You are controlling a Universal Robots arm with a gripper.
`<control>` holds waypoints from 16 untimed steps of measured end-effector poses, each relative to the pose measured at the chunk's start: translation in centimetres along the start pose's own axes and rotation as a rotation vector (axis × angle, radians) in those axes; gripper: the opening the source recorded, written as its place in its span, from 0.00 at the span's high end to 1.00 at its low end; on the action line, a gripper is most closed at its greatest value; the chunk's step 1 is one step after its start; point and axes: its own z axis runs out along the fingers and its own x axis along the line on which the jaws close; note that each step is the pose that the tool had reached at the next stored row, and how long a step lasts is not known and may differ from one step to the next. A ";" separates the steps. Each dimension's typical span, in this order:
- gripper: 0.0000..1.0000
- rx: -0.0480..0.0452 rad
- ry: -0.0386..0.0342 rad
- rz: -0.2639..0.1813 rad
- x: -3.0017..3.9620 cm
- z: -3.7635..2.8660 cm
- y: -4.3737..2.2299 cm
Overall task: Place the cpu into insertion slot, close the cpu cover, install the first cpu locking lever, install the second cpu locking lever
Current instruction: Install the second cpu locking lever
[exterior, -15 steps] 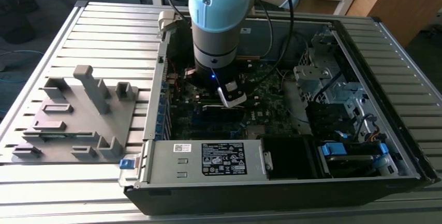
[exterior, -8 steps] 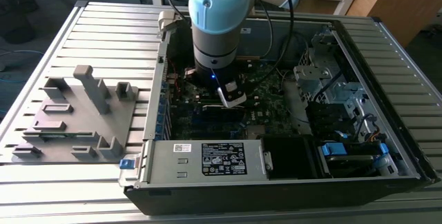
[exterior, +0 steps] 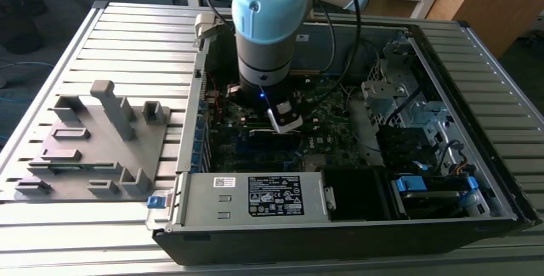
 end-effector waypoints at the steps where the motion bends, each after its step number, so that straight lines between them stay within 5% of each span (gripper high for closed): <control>1: 0.89 -0.0001 0.0001 0.000 0.02 0.02 -0.01; 16: 0.89 0.0000 0.0002 0.000 0.28 0.48 -0.18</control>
